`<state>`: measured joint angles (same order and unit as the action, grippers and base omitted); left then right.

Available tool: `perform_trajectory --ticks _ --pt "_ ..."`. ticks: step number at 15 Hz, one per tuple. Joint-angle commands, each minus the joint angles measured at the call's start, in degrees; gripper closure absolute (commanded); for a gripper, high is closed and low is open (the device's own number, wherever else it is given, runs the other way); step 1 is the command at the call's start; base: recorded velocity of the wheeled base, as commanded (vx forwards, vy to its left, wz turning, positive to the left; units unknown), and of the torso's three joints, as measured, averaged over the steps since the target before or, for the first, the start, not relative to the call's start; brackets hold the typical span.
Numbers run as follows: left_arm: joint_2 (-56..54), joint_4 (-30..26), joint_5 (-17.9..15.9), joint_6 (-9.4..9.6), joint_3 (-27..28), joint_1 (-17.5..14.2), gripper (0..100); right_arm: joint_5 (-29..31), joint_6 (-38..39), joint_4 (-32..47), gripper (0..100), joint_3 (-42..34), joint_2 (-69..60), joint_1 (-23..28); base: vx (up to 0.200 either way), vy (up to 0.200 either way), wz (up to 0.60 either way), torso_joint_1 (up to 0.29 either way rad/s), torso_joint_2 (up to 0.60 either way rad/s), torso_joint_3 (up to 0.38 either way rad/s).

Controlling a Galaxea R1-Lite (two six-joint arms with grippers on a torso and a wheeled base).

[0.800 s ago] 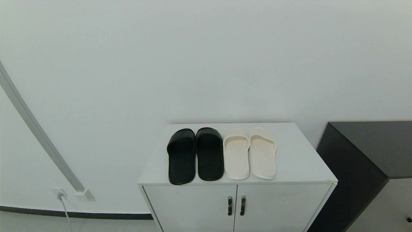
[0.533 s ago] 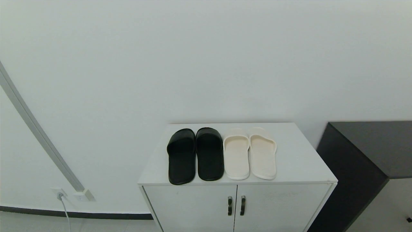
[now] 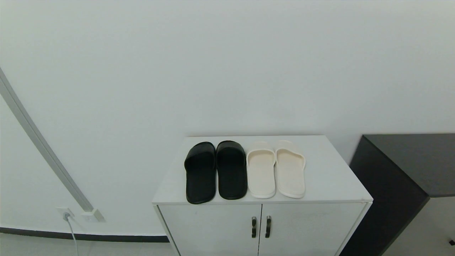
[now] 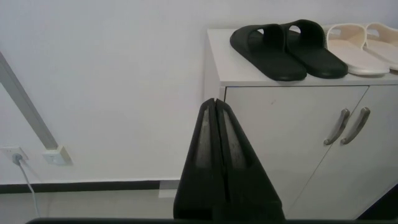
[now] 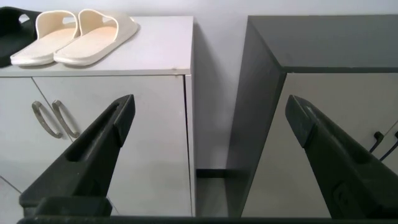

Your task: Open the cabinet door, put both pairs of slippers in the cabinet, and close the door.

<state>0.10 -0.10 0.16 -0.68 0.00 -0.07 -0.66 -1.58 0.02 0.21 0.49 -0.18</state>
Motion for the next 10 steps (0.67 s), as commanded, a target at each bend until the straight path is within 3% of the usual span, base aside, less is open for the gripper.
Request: perform_trajectory --ticks 1,3,4,6,10 --pt "0.0 0.0 0.0 -0.02 0.0 0.0 100 0.1 3.9 -0.5 0 7.3 6.0 -0.3 0.000 0.000 0.00 0.000 0.00 0.000" --pt "0.0 0.0 0.0 -0.02 0.0 0.0 100 -0.2 4.9 3.9 0 10.4 10.8 -0.6 0.000 0.000 0.00 0.000 0.00 0.000" --pt "0.0 0.0 0.0 -0.02 0.0 0.0 100 -2.6 1.3 4.7 0 10.3 13.8 -0.7 0.000 0.000 0.00 0.000 0.00 0.000" --pt "0.0 0.0 -0.1 0.07 0.0 0.0 100 -7.2 1.4 3.9 0 12.1 22.7 -0.7 0.000 0.000 0.00 0.000 0.00 0.000" --pt "0.0 0.0 -0.1 0.07 0.0 0.0 100 -7.1 1.5 -9.3 0 13.5 41.4 -3.6 0.000 0.000 0.00 0.000 0.00 0.000"
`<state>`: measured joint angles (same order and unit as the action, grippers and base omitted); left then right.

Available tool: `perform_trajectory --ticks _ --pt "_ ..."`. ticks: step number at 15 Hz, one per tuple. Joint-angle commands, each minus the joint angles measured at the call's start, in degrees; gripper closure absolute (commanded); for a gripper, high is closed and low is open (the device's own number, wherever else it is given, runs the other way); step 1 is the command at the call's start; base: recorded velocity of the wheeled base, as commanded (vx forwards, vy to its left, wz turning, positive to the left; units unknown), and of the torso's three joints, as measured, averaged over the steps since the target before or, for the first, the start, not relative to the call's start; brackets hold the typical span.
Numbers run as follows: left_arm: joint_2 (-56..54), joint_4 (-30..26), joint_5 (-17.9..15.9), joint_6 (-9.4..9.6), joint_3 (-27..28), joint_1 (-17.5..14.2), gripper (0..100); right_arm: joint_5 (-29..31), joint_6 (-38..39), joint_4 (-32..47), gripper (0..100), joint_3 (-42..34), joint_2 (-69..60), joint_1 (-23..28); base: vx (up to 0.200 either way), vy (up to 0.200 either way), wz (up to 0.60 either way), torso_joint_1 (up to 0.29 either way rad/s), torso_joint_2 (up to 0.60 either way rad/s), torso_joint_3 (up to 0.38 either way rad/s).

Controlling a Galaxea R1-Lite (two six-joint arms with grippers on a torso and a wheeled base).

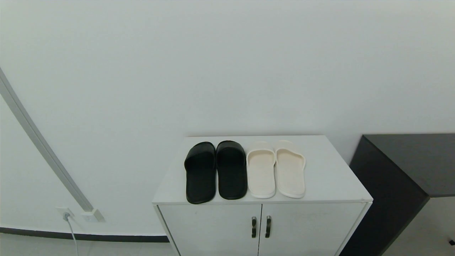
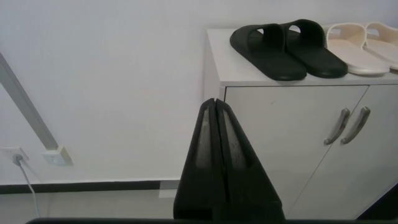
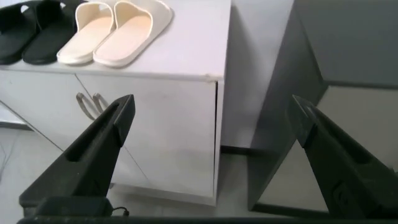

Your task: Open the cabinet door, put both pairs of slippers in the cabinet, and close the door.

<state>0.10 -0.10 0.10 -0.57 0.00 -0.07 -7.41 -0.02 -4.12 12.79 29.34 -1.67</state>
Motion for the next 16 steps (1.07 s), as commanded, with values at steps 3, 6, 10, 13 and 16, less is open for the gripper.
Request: perform_trajectory --ticks 3,6,10,13,16 --pt "0.0 0.0 0.0 -0.04 0.0 0.0 100 1.7 3.3 -6.8 0 3.2 21.9 -10.5 0.000 0.000 0.00 0.000 0.00 0.000" --pt "0.0 0.0 0.1 -0.04 0.0 0.0 100 15.4 11.8 -12.2 0 8.2 30.8 -26.4 0.000 0.000 0.00 0.000 0.00 0.000" --pt "0.0 0.0 0.5 -0.13 0.0 0.0 100 29.4 18.2 -14.0 0 19.0 45.5 -38.2 0.000 0.000 0.00 0.000 0.00 0.000" --pt "0.0 0.0 0.5 -0.13 0.0 0.0 100 33.2 18.7 -18.6 0 23.9 54.9 -42.1 0.000 0.000 0.00 0.000 0.00 0.000" --pt "0.0 0.0 0.5 -0.22 0.0 0.0 100 39.4 18.7 -24.5 0 28.8 65.8 -43.9 0.000 0.000 0.00 0.000 0.00 0.000"
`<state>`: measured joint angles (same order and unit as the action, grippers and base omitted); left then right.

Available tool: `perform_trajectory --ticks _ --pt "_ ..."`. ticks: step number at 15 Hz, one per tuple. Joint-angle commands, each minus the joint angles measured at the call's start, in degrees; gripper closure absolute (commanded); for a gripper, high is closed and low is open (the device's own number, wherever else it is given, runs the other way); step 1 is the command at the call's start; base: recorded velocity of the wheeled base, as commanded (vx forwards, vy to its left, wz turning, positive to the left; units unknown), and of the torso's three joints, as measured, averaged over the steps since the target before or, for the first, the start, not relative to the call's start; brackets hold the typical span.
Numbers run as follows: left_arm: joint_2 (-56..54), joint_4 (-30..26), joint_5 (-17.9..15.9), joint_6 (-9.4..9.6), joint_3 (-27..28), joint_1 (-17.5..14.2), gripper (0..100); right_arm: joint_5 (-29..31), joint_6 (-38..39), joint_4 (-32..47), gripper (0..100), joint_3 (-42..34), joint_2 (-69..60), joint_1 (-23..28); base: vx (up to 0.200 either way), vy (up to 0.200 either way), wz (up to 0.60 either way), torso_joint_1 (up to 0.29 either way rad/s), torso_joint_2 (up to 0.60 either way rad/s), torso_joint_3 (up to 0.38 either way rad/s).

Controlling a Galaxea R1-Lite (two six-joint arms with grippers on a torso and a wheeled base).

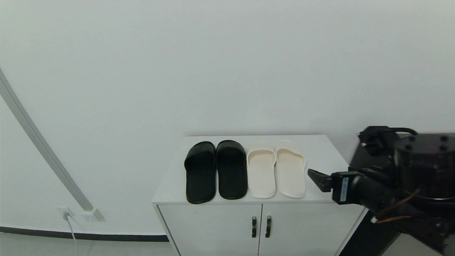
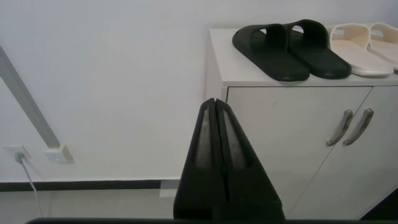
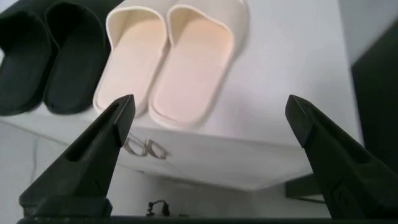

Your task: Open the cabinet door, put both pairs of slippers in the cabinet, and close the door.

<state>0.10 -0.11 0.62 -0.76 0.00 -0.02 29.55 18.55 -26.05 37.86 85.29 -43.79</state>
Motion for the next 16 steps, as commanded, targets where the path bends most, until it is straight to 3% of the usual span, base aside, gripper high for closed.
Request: perform_trajectory --ticks 1,3,8,16 --pt "0.0 0.0 0.0 -0.04 0.0 -0.1 100 4.6 0.0 -4.3 0 5.8 13.5 -1.8 0.000 0.000 0.00 0.000 0.00 0.000" --pt "0.0 0.0 0.0 -0.04 0.0 -0.1 100 8.0 0.0 -6.4 0 10.5 19.0 -1.9 0.000 0.000 0.00 0.000 0.00 0.000" --pt "0.0 0.0 0.0 -0.04 0.0 -0.1 100 8.2 0.1 -6.7 0 18.9 25.7 -1.8 0.000 0.000 0.00 0.000 0.00 0.000" --pt "0.0 0.0 0.0 -0.21 0.1 -0.1 100 8.8 -0.4 -10.6 0 25.7 35.9 1.2 0.000 0.000 0.00 0.000 0.00 0.000"
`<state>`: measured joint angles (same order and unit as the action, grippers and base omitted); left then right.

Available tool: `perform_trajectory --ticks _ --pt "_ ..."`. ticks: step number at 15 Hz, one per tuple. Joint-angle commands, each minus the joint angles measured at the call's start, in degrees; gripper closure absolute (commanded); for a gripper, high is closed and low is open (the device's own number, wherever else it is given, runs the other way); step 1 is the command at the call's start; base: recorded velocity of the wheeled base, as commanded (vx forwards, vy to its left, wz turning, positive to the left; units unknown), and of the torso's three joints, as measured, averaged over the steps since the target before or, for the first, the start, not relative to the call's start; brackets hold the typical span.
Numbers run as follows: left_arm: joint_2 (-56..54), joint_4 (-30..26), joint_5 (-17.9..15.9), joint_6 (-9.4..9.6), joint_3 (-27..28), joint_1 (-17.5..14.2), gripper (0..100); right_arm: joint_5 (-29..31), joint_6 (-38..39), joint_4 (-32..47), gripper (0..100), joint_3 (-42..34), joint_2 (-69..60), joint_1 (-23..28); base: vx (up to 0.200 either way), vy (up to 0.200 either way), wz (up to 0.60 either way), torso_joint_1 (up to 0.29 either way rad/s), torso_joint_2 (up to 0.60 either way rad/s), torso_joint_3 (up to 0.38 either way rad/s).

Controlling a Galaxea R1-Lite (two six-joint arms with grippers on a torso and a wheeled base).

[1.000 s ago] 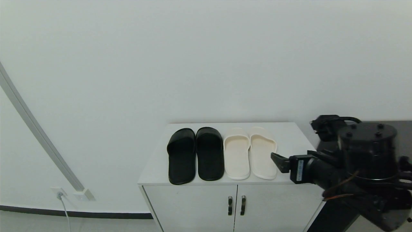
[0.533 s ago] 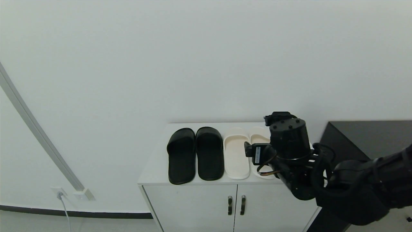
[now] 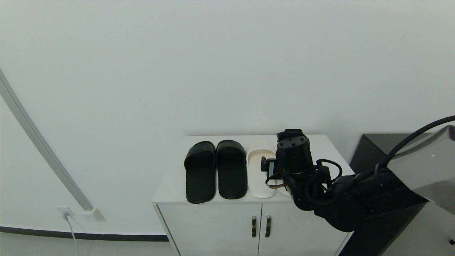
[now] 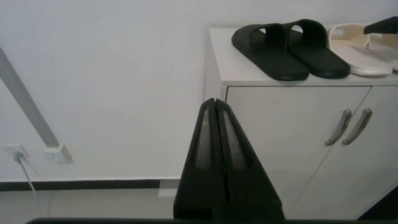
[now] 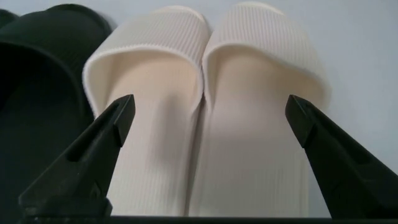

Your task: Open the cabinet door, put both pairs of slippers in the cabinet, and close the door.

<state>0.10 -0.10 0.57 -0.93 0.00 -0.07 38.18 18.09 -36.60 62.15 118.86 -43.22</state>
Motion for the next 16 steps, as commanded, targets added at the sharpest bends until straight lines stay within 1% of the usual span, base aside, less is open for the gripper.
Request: perform_trajectory --ticks 1,7,10,15,16 --pt "0.0 0.0 0.0 0.05 0.0 0.0 100 0.2 -0.2 -0.1 0 2.7 3.6 0.9 0.000 0.000 0.00 0.000 0.00 0.000" --pt "0.0 0.0 0.0 -0.04 0.0 0.0 100 0.1 -3.8 -0.7 0 11.5 10.4 4.2 0.000 0.000 0.00 0.000 0.00 0.000" --pt "0.0 0.0 0.0 -0.04 0.0 0.0 100 0.1 -6.8 -4.4 0 12.4 12.6 4.6 0.000 0.000 0.00 0.000 0.00 0.000" --pt "0.0 0.0 0.0 -0.04 0.0 0.0 100 -0.4 -7.1 -5.1 0 14.1 14.5 5.4 0.000 0.000 0.00 0.000 0.00 0.000" --pt "0.0 0.0 0.0 -0.04 0.0 0.0 100 -0.5 -7.1 -5.1 100 14.1 14.5 5.5 0.000 0.000 0.00 0.000 0.00 0.000"
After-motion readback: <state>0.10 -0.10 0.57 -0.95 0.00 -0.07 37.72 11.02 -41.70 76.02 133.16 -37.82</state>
